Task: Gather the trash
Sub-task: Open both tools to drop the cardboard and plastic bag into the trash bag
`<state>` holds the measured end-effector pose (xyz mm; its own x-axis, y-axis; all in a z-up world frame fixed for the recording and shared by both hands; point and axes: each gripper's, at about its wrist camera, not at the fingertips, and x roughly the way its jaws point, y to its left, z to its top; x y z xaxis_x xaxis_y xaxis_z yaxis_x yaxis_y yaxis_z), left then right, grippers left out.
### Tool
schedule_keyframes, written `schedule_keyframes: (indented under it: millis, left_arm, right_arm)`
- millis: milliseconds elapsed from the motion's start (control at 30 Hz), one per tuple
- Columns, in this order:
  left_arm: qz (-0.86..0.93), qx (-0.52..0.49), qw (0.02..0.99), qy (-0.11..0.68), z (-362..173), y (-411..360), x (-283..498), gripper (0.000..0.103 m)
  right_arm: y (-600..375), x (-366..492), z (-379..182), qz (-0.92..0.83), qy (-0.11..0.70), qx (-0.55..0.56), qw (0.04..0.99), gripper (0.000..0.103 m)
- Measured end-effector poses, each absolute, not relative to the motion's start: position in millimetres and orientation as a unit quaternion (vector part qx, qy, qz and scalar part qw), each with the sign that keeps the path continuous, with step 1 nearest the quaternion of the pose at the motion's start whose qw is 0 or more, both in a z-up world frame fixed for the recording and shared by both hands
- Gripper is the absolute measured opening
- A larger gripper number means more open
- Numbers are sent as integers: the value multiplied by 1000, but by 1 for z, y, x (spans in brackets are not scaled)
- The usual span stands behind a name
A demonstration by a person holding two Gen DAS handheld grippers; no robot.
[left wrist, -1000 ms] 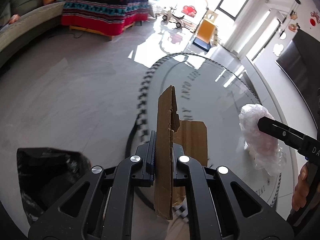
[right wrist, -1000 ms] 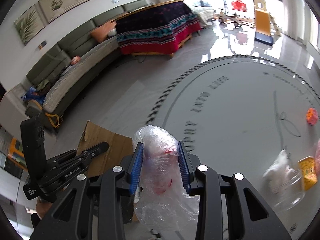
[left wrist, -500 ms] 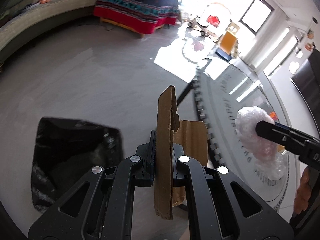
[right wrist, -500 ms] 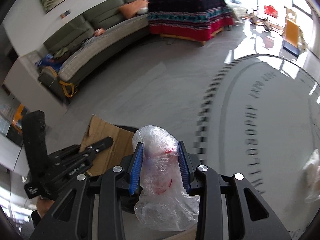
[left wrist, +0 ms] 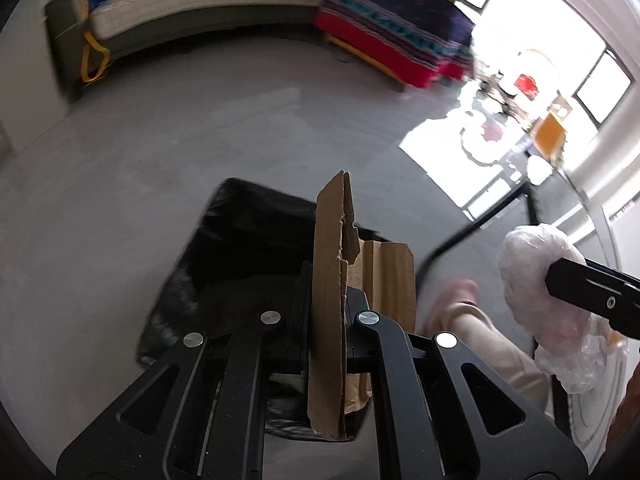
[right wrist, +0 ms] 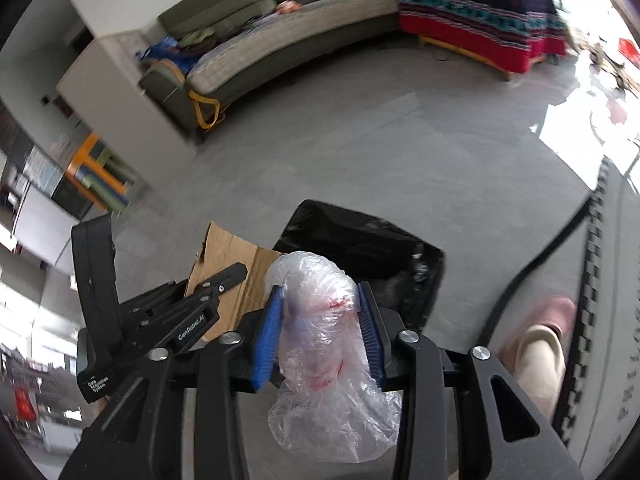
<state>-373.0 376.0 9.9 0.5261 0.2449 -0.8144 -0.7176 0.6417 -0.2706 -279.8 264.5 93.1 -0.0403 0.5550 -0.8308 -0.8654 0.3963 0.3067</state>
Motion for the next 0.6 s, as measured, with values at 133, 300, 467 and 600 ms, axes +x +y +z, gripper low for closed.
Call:
schedule_keyframes:
  millis: [133, 300, 467, 600]
  left_arm:
    - [337, -309, 785, 417, -3, 390, -385, 62]
    - [383, -274, 788, 397, -3, 388, -392, 96]
    - [370, -279, 790, 402, -4, 390, -390, 96]
    - [366, -272, 795, 400, 0, 388, -383, 96]
  right_arm:
    - [275, -293, 85, 524, 489, -181, 674, 64]
    - [272, -298, 81, 523, 481, -198, 675, 64]
    - [263, -293, 81, 527, 484, -184, 673, 64]
    - [258, -289, 84, 529, 482, -176, 675, 64]
